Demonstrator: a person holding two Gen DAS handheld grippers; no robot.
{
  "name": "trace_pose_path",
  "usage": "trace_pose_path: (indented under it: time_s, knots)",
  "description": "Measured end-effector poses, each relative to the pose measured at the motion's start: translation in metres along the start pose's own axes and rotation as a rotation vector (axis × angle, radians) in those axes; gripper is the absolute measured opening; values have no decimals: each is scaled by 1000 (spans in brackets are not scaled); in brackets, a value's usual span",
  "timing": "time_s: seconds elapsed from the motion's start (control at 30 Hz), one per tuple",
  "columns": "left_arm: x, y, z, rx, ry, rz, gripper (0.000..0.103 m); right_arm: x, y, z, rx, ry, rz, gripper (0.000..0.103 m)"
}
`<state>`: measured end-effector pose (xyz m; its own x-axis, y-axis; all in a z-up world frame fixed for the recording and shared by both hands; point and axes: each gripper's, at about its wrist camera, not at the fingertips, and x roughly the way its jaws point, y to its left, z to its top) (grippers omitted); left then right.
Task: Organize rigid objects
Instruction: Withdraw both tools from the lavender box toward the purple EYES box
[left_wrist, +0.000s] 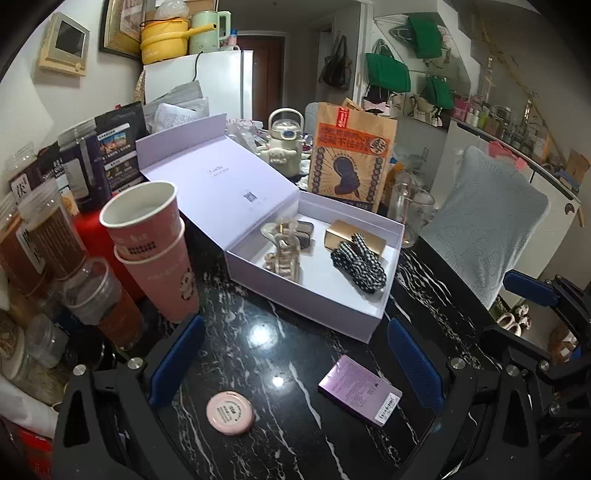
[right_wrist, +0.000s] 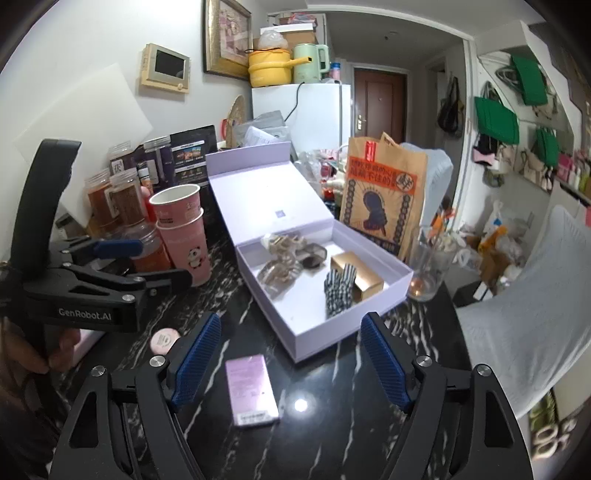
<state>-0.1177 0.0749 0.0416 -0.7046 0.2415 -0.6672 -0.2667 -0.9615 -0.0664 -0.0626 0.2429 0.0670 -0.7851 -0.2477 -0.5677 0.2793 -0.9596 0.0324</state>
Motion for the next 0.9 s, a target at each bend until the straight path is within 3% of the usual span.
trace_pose_path:
  time_s: [0.43,0.77,0.9]
  knots:
    - [23,-15,-32,62,35,-147,101,5,-8,-46,69,91,8,80]
    - [63,-31,-51,214,84,-247,101,13,-18,-80,123,149,-7,80]
    - [78,-40,-58,261,115,-325,101,17,-20,-88,130,165,-6,80]
